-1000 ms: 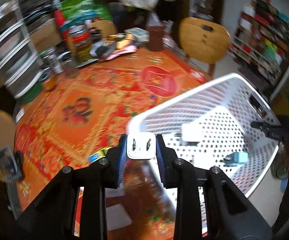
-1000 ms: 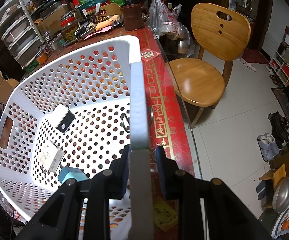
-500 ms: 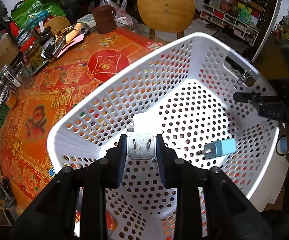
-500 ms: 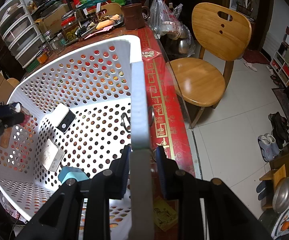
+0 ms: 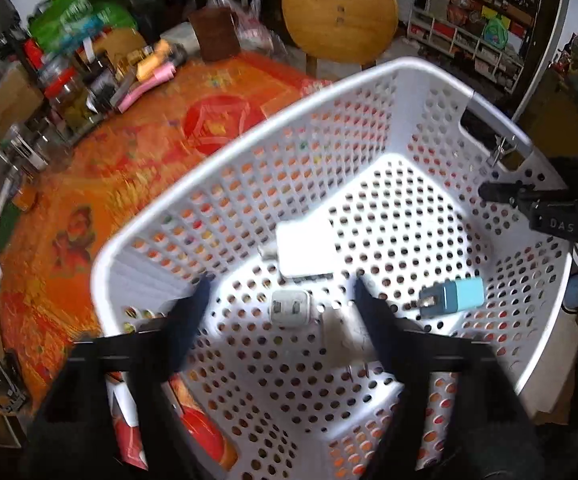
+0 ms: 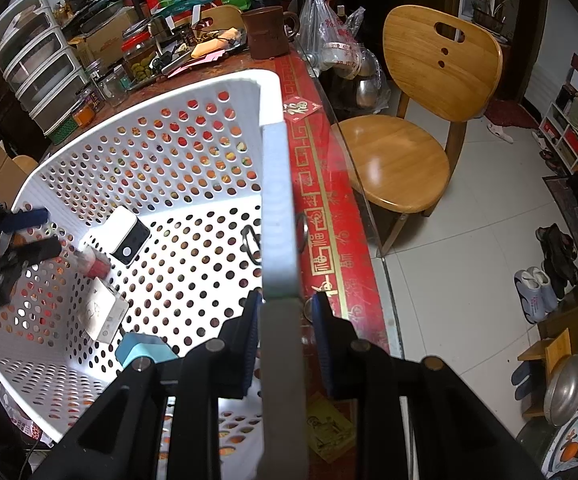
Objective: Organize rigid objects
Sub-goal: 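Carry the plug adapter into the basket and open the left gripper, then move the left gripper to the white square charger and grasp it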
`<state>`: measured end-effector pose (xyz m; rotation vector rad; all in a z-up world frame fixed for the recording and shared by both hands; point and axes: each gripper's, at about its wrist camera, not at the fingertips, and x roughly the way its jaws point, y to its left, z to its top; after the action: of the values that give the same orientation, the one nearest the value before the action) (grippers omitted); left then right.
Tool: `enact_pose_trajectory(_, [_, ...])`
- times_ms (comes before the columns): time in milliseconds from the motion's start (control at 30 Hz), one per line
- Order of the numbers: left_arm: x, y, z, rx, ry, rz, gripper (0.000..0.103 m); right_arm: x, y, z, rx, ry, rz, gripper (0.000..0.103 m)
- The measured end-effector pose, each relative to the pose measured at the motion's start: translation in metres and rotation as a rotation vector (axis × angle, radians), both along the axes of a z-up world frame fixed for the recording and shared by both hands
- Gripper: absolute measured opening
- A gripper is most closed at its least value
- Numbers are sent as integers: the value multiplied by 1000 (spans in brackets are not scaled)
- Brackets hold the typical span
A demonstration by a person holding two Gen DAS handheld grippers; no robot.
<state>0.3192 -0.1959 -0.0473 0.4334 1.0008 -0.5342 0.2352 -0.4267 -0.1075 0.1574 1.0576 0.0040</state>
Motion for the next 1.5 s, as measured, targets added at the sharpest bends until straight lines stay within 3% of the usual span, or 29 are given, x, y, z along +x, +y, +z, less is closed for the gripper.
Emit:
enact_pose_trajectory(33, [-3,4,6,-11,-36,8,96,0,0,0,0,0,-1,24])
enact_pose_trajectory(200, [-14,45,29,-98,-79,68,98,0,0,-1,-3,0,-1,24])
enact_pose_trajectory(300, [-23,83,40,-125,-105,146,102,0,0,-1,0,0,-1,24])
enact_pose_trajectory(467, [-37,178,51,-154,-166,361,102,-1,-1,-1,-1,-3,3,24])
enact_pose_trajectory(567, [-30,233,36,-180,-137,526,102,-1,0,0,-6,-5,5,24])
enact_pose_trajectory(667, [-16,263,-3,-133,-61,601,102,0,0,0,-6,-5,8,24])
enact_pose_trajectory(800, [1,277,-48,-152,32,643,102,-1,0,0,1,-8,9,24])
enact_pose_trajectory(967, [14,276,-76,-180,82,687,102,-2,-1,0,-4,-5,8,25])
enact_pose_trajectory(1233, [47,269,-100,-223,134,745,102,-1,-1,0,1,-7,7,25])
enact_pose_trajectory(1500, [56,273,-109,-187,153,818,100,-2,-1,0,-3,-5,6,25])
